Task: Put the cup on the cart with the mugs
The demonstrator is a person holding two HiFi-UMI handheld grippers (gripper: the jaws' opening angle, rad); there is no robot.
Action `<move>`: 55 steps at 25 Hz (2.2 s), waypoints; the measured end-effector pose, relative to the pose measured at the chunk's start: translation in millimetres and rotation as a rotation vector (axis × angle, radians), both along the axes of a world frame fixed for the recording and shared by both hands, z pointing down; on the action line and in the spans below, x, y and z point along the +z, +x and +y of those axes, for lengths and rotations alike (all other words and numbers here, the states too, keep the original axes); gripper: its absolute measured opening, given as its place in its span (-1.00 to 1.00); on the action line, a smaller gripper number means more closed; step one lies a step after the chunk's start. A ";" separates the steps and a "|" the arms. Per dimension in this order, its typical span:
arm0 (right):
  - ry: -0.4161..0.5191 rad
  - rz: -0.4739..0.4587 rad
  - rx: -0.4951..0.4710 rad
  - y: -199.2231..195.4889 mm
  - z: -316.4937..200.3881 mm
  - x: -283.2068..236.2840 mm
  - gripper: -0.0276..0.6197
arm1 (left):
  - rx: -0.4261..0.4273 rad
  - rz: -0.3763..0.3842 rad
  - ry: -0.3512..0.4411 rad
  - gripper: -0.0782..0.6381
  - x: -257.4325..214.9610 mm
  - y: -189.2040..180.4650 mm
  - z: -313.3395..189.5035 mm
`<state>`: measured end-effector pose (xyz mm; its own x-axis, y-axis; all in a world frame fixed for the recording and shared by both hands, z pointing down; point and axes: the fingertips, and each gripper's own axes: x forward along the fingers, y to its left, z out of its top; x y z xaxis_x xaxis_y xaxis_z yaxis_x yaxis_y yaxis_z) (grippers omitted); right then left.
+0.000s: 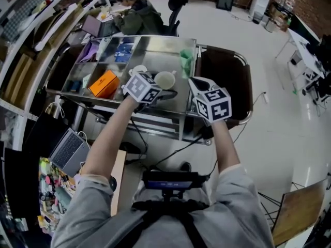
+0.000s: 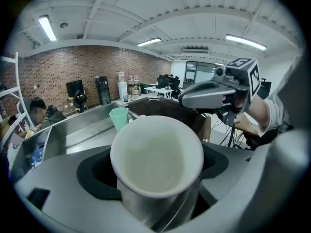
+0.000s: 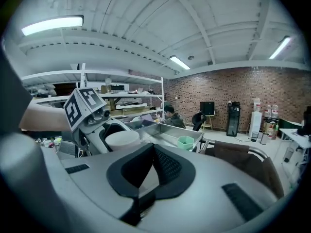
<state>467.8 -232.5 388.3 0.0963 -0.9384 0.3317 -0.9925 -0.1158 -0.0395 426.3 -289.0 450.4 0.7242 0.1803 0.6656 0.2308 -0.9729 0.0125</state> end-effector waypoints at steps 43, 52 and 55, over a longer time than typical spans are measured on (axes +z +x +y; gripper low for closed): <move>-0.030 -0.044 -0.017 17.7 5.8 17.2 -0.93 | 0.107 -0.105 0.074 0.55 67.9 44.4 -8.8; -0.034 -0.061 -0.035 15.4 8.8 24.8 -0.93 | 0.096 -0.106 0.129 0.55 43.6 30.5 -14.4; -0.028 -0.074 -0.048 13.5 15.2 26.9 -0.93 | 0.063 -0.093 0.156 0.55 30.5 15.7 -15.9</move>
